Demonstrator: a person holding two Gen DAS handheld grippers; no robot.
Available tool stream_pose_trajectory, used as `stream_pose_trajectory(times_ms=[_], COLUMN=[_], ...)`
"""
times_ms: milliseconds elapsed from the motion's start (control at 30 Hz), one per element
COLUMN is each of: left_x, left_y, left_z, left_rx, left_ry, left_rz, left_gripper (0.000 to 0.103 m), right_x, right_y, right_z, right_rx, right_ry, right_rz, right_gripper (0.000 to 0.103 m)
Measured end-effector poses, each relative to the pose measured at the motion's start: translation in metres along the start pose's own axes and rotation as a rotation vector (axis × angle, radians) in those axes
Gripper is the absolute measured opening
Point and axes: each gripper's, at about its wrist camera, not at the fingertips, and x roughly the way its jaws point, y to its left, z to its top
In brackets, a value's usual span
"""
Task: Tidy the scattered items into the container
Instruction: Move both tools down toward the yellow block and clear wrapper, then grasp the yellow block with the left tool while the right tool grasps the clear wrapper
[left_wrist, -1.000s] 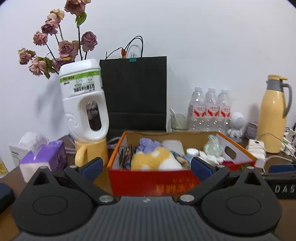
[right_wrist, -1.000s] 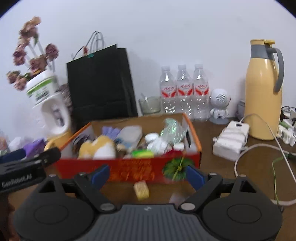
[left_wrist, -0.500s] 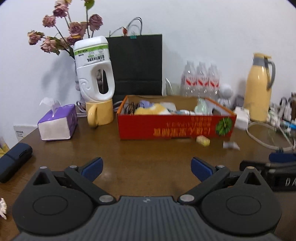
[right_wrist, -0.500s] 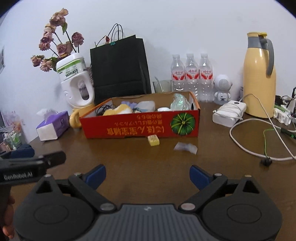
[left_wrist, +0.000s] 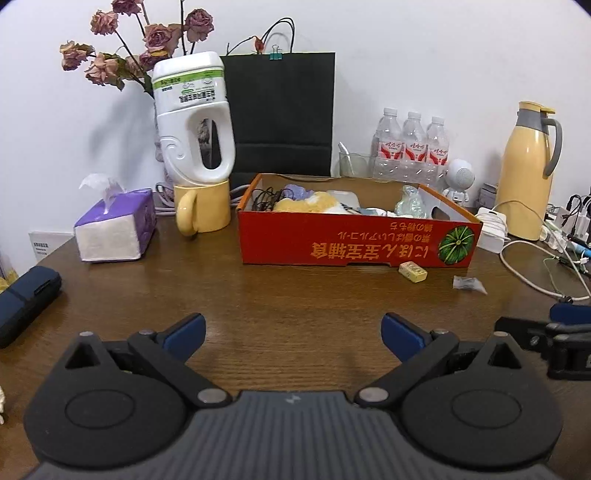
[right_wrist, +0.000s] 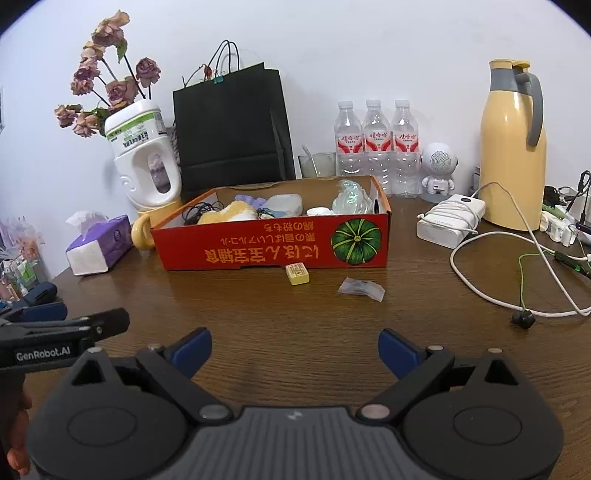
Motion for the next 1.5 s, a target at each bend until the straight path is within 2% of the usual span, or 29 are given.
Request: stream_pose_trajectory(times_ms=[233, 400, 467, 600, 667, 733, 833, 900, 967, 1033, 1267, 1367, 1500], left_x=[0.020, 0.047, 0.058, 0.086, 0.100, 0.113, 0.133, 0.146, 0.157, 0.163, 0.178, 0.181, 0.177], left_y=[-0.014, -0.026, -0.031, -0.045, -0.056, -0.067, -0.083, -0.090, -0.097, -0.101, -0.111, -0.110, -0.107], left_z=[0.016, 0.026, 0.029, 0.035, 0.038, 0.041, 0.045, 0.047, 0.048, 0.048, 0.049, 0.051, 0.050], left_rx=[0.051, 0.103, 0.117, 0.141, 0.176, 0.213, 0.226, 0.215, 0.205, 0.194, 0.147, 0.124, 0.110], left_ry=[-0.015, 0.011, 0.014, 0.044, 0.067, 0.078, 0.106, 0.144, 0.178, 0.202, 0.219, 0.217, 0.209], left_rz=[-0.032, -0.076, -0.090, -0.130, -0.182, -0.238, -0.288, -0.313, -0.318, -0.324, -0.318, -0.303, -0.309], left_gripper=[0.103, 0.103, 0.103, 0.103, 0.103, 0.096, 0.082, 0.077, 0.074, 0.066, 0.049, 0.031, 0.029], right_x=[0.020, 0.037, 0.047, 0.067, 0.077, 0.086, 0.093, 0.095, 0.097, 0.099, 0.105, 0.105, 0.112], right_y=[-0.003, -0.020, -0.028, -0.044, -0.051, -0.056, -0.065, -0.071, -0.076, -0.080, -0.074, -0.072, -0.073], right_z=[0.011, 0.024, 0.028, 0.035, 0.038, 0.040, 0.042, 0.042, 0.041, 0.040, 0.037, 0.037, 0.038], right_rx=[-0.014, -0.002, 0.008, 0.020, 0.016, -0.008, -0.031, -0.020, -0.002, 0.006, -0.032, -0.043, -0.049], right_ry=[0.005, -0.005, 0.003, 0.025, 0.047, 0.072, 0.090, 0.084, 0.086, 0.095, 0.109, 0.110, 0.126], right_rz=[-0.028, -0.061, -0.068, -0.084, -0.077, -0.071, -0.085, -0.095, -0.097, -0.100, -0.068, -0.058, -0.071], right_gripper=[0.097, 0.094, 0.089, 0.086, 0.075, 0.066, 0.065, 0.065, 0.064, 0.064, 0.062, 0.061, 0.056])
